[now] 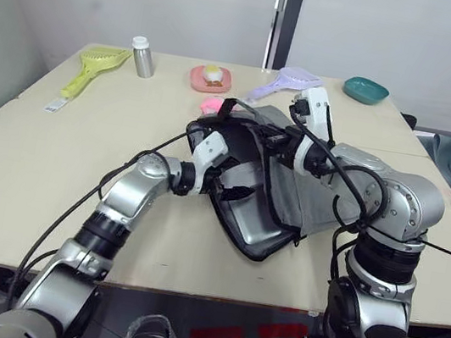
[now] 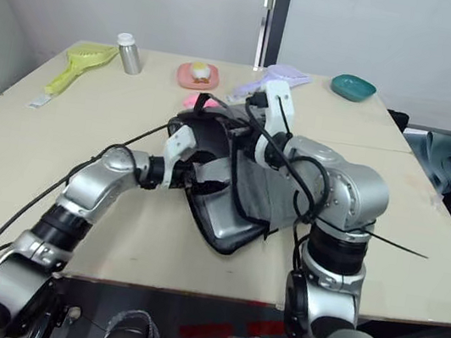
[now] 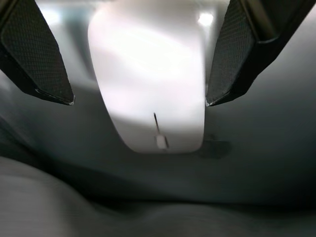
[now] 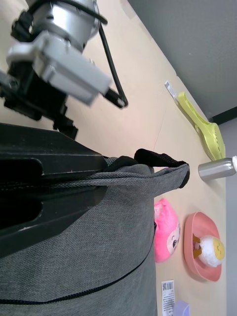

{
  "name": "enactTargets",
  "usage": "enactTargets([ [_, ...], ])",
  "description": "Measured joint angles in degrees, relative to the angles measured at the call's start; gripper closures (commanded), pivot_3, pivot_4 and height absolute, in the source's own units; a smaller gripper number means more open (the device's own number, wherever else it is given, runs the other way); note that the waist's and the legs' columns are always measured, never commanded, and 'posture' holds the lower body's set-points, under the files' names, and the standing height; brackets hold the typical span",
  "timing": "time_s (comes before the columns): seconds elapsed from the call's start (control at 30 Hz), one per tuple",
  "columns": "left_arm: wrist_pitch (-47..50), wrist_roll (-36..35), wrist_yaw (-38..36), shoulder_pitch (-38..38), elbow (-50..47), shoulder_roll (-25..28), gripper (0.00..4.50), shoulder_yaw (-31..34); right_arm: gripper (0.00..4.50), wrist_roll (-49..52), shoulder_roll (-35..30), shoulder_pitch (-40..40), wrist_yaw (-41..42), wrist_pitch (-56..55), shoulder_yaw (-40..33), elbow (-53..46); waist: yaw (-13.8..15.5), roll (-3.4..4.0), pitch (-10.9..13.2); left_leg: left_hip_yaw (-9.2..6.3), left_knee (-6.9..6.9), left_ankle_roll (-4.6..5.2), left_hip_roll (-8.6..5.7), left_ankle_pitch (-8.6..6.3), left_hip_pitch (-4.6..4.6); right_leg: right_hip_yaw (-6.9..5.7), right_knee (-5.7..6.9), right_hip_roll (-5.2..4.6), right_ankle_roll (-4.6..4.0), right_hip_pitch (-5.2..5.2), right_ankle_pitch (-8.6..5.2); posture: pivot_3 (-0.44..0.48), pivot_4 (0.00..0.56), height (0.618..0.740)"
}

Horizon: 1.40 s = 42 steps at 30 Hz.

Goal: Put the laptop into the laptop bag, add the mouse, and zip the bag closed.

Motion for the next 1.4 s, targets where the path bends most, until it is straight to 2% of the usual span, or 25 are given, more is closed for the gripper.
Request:
enactTargets([
  [0.2,0.76,-2.53,-1.72,1.13,-0.53,6.25,0.04,4.92,4.5,0.33,-0.39,0.13,0.07,-0.09,0.22,0.0,-0.03,0.02,0.01,0.0,0.0,-0.02,0.01,0.0,0.01,-0.01,0.0,0.02,0.01,-0.01,0.0,0.0,0.15,0.74],
  [0.33,2.21,-7.03,-3.59,3.47,-5.18,8.52,0.04,8.3,4.5,0.57,-0.61,0.61,0.03,-0.32,1.21,0.0,0.01,0.02,0.01,0.01,-0.01,-0.03,0.0,0.0,0.0,-0.05,-0.04,0.02,0.0,0.0,0.0,0.0,0.15,0.74],
  [0.37,4.09,-10.08,-5.25,5.57,-7.64,9.37,0.04,9.43,4.5,0.69,-0.73,0.67,0.02,-0.47,1.61,-0.04,-0.03,0.02,0.01,0.01,-0.01,-0.03,0.01,0.0,0.0,-0.05,-0.03,0.02,0.0,-0.01,0.0,0.0,0.15,0.74],
  [0.47,7.67,-15.3,-10.05,10.77,-12.51,13.96,0.04,9.92,4.5,0.81,-0.98,0.79,0.03,-0.73,1.92,-0.16,-0.36,0.03,0.02,0.02,-0.05,-0.08,0.05,-0.01,0.03,-0.06,0.0,0.06,-0.04,-0.03,-0.03,0.0,0.15,0.74],
  [0.6,7.89,-15.51,-10.82,12.17,-12.94,15.46,0.04,9.89,4.5,0.71,-1.23,1.0,-0.19,-0.73,2.11,-0.16,0.1,0.06,0.04,-0.02,0.03,-0.11,0.08,0.02,0.05,-0.04,0.05,0.06,-0.02,0.02,-0.01,0.0,0.15,0.74],
  [0.7,6.92,-14.15,-8.39,11.85,-12.72,13.98,0.04,8.9,4.5,0.73,-1.22,1.1,-0.2,-0.86,2.22,-0.2,-0.08,0.06,0.04,0.01,0.06,-0.11,0.08,0.02,0.06,-0.04,0.05,0.07,0.02,0.02,0.02,0.0,0.15,0.74],
  [0.8,6.42,-11.83,-3.81,11.54,-12.3,10.17,0.04,6.47,4.5,0.77,-0.97,1.1,-0.23,-1.01,2.38,-0.32,-0.16,0.06,0.04,0.0,0.04,-0.12,0.1,0.03,0.03,-0.04,0.05,0.1,0.02,0.0,0.02,0.0,0.15,0.74],
  [1.07,7.76,-8.42,3.39,10.98,-12.34,5.65,0.04,2.57,4.5,0.82,-0.83,1.12,-0.61,-1.05,2.45,-0.41,-0.22,0.06,0.04,0.0,0.05,-0.12,0.13,0.03,0.03,-0.02,0.04,0.12,0.01,0.01,0.02,0.0,0.15,0.74],
  [1.4,6.15,-3.62,8.17,6.16,-6.54,-0.17,0.04,-1.36,4.5,0.81,-0.89,1.2,-0.78,-1.21,3.01,-0.46,-0.17,0.06,0.04,-0.01,0.06,-0.11,0.13,0.04,0.04,-0.01,0.05,0.13,0.01,0.02,0.03,0.0,0.15,0.74],
])
